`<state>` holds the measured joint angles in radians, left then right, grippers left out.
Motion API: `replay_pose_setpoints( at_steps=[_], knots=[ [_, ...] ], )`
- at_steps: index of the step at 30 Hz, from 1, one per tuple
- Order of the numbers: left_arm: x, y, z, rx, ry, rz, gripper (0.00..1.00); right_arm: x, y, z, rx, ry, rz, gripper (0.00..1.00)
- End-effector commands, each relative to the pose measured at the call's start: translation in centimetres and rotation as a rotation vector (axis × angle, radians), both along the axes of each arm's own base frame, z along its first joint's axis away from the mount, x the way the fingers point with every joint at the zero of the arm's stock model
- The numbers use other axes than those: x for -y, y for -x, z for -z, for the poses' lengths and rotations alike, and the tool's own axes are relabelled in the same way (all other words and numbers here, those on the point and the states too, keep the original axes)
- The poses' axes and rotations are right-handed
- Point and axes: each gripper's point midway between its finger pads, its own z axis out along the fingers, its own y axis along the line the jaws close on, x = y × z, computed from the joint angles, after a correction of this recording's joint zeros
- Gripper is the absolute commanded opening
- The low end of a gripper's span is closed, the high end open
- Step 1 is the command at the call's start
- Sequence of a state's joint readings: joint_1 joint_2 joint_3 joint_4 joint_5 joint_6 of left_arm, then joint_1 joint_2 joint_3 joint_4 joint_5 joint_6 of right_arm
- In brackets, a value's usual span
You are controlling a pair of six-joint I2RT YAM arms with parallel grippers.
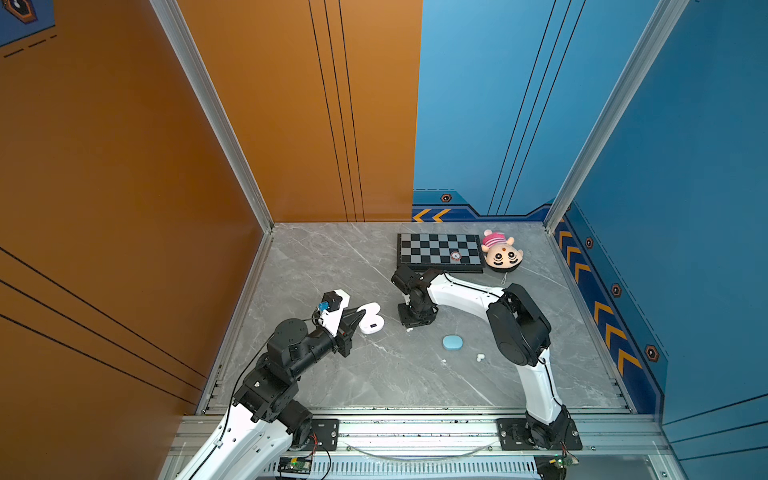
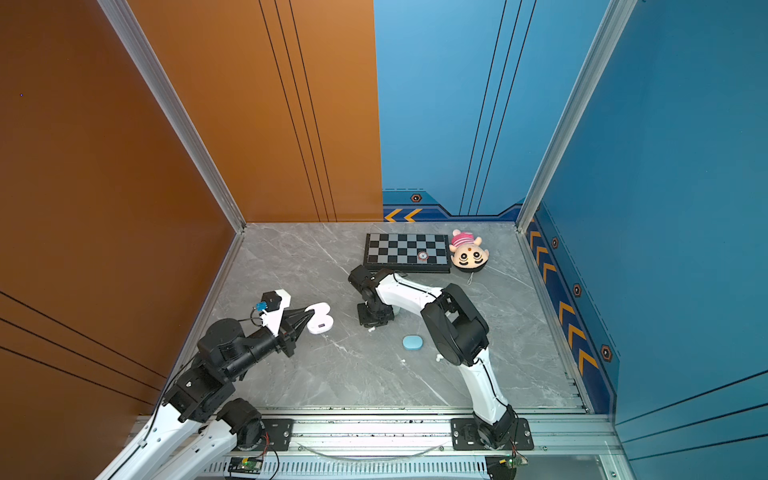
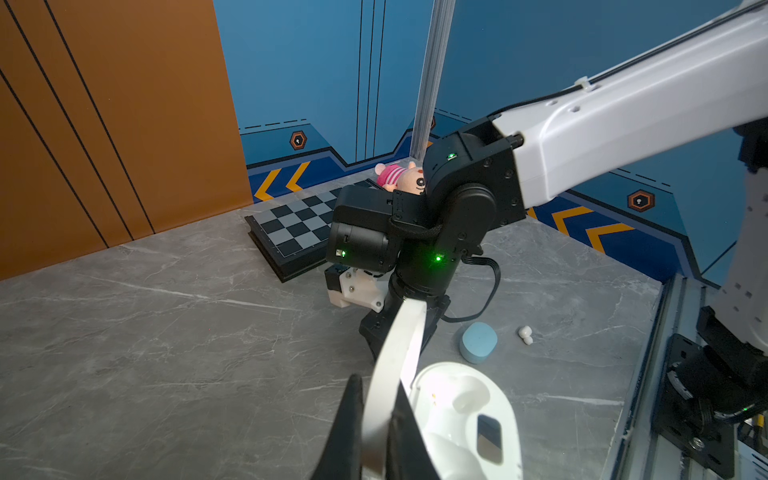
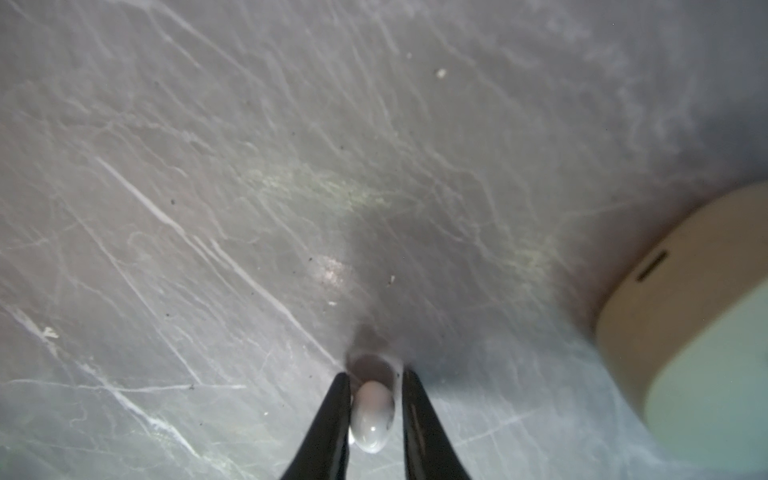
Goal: Insert the wireless bluetooth earbuds into the charging case
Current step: 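Lift the earbud and carry it over the open case in the left gripper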
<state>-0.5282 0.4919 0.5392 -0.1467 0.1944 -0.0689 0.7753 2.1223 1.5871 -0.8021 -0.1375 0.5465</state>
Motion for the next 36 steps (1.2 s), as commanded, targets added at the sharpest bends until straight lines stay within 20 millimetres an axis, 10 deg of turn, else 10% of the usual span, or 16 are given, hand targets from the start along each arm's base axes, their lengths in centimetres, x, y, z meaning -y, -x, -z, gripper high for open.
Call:
replay_pose_setpoints(
  at_steps=[1,15,24,36],
  knots=[
    [-0.1,0.0,-1.9,0.048,0.017,-0.001,0.00,-0.3,0.8,1.3,-0.027,0.034,-0.024,0.21],
    [0.6,-0.7,-1.1,0.029,0.017,0.016,0.00,0.5,-0.6,-1.8,0.024,-0.019,-0.009,0.08],
    [2.1,-2.7,-0.6,0.077,0.022,0.030,0.00,2.1,-2.6,-13.1,0.185,-0.239,0.021,0.08],
    [4.4,-6.1,-0.8,0.110,0.027,0.048,0.00,1.0,1.1,-25.7,0.329,-0.524,-0.058,0.09]
  ],
)
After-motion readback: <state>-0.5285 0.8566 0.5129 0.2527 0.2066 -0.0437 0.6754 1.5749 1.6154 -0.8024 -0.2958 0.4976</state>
